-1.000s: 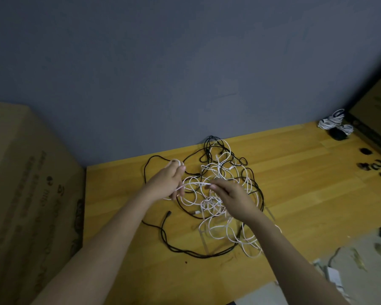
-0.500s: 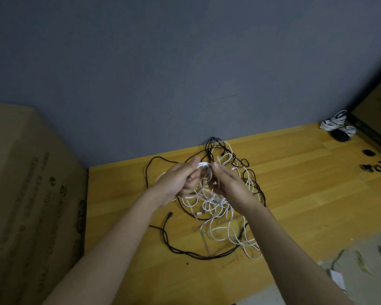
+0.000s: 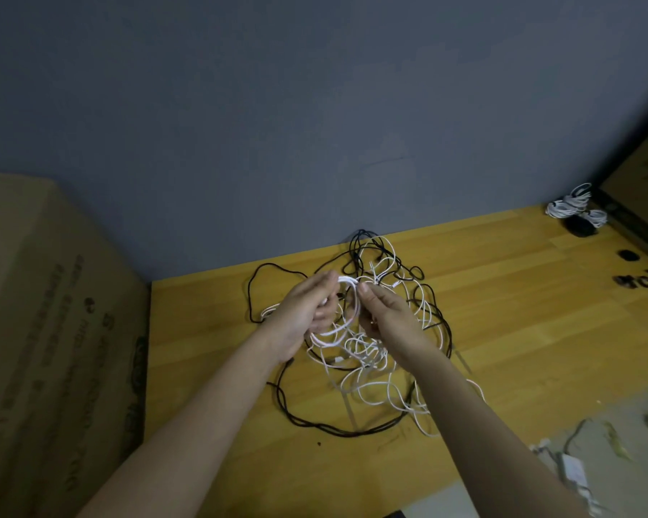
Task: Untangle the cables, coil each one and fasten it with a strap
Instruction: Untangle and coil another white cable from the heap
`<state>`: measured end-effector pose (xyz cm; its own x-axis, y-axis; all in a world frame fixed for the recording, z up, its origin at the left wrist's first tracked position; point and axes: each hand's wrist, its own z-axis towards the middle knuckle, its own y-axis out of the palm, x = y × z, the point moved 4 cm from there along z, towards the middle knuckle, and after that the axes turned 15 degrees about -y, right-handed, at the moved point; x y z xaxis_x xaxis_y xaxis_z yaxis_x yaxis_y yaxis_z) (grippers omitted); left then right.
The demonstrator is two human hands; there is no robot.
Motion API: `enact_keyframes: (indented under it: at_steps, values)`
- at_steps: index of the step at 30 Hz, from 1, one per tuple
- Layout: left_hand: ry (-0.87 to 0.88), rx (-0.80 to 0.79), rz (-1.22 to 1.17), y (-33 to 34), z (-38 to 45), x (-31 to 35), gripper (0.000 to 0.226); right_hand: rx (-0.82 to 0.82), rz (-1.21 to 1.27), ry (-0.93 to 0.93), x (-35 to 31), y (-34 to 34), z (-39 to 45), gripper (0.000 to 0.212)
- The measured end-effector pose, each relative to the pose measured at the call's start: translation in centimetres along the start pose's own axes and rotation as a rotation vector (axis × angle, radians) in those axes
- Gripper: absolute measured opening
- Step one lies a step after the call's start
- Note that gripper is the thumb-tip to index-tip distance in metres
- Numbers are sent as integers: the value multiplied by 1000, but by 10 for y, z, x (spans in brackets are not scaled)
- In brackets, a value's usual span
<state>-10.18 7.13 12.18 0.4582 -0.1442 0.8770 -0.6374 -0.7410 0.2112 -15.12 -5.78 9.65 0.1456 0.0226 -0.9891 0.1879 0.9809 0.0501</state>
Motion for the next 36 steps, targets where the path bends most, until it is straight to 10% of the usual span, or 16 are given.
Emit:
enact_keyframes:
  at_steps: [10,16,20,27,32,36]
  values:
    - [61,231,-402,-66,7,21,36,-163,-379,38,40,-27,-30,26]
    - [-9,139,-263,-49,0,19,43,335,-631,-179,11,-38,-10,23]
    - [29,59,-364,-31,-1,27,46,46,-1212,-403,17,-18,0,8]
    - [127,267,-57,-22,17,26,20,-440,-1397,-732,39,34,-23,26]
    - [71,306,549,-18,27,0,19,-503,-1225,-964,19,41,-35,24]
    - [-43,225,909,-16,25,-20,24,-310,-1078,-766,5,12,-22,25]
